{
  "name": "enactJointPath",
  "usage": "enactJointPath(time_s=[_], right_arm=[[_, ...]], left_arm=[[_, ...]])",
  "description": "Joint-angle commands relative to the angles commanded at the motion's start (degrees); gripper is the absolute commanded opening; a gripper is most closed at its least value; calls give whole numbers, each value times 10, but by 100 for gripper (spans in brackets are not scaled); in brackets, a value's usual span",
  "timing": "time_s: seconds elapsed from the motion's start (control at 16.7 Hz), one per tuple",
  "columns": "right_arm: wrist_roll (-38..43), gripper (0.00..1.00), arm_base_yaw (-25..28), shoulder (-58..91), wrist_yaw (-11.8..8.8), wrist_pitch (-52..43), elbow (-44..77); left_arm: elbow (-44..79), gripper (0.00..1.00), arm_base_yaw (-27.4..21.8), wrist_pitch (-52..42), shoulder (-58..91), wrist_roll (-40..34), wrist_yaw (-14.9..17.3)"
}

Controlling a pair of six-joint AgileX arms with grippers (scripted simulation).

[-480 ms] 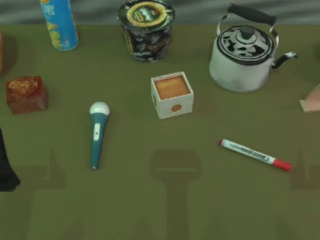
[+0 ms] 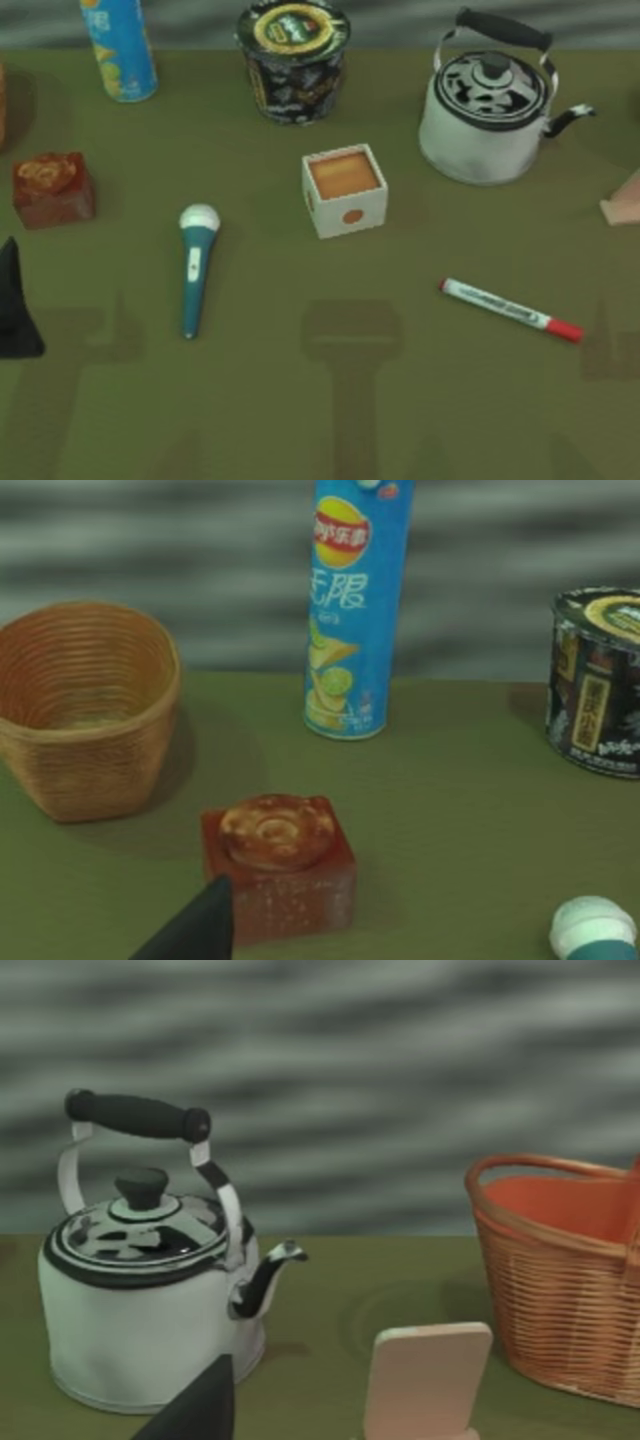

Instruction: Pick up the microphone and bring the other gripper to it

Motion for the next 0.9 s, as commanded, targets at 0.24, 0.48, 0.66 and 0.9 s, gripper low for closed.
enactJointPath(time_s=[0.24,0.48,0.66,0.9], right_arm=[[0,100,0,0,0,0,0],[0,100,0,0,0,0,0],[0,100,0,0,0,0,0],[0,100,0,0,0,0,0]], left_arm=[[135,100,-41,-95,203,-39,-5],[283,100,-89,-207,455,-82,-10],[390,100,-123,-288,627,-114,-12],[515,100,-162,-374,804,-150,-15]])
